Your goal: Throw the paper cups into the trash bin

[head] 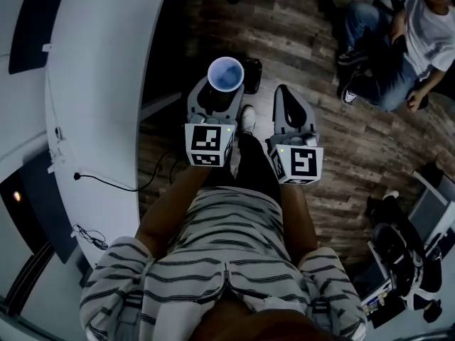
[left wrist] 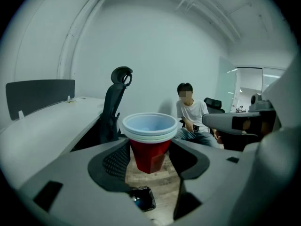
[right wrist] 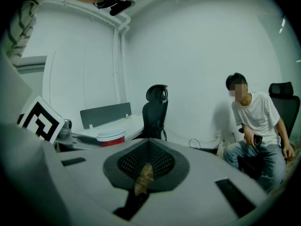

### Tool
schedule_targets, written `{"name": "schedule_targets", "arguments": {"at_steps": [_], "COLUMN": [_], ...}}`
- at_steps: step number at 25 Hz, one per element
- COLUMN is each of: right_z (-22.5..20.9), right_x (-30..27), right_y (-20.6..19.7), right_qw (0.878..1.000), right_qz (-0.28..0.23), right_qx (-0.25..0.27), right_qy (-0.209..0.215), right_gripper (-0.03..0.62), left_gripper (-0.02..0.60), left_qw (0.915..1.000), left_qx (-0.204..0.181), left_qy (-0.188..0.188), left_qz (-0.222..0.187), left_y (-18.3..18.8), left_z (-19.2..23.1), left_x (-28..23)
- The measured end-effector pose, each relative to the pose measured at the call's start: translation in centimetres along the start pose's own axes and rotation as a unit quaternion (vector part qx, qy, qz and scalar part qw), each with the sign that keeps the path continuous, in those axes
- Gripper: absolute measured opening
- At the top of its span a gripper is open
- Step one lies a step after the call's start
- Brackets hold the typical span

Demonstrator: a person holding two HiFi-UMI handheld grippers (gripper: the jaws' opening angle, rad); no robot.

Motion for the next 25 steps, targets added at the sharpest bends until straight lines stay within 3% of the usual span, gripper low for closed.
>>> {"name": "schedule_targets", "arguments": {"at_steps": [16,25], "right_z": [-3.1,-3.5], "right_x": [-3.3,-3.8], "right_y": [-7.2,-11.1], "right_qw": [0.999,0.997], "right_qz": [0.040,0.060], "right_qx": [-0.029,-0.043], "right_qy": [0.007,0.008], "right_gripper": [0.009,0.009], "left_gripper": [0.279,0.279], "left_qw": [0.9959,0.9916], "left_qx": [0.016,0.004], "left_qy": [0.019,0.014], "left_qz": [0.088,0.128], "left_y": [-9.1,-14.4], "left_z": [0.0,-0.7], "left_x": [-6.5,-9.0]}}
Point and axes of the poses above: the fingertips, and each gripper's own axes: x backward along the fingers, z to its left, y out of its top, the point moved 3 cm from there along x, backward along the fingers, and after that the axes turned 15 degrees about y, right-handed, at the moved point
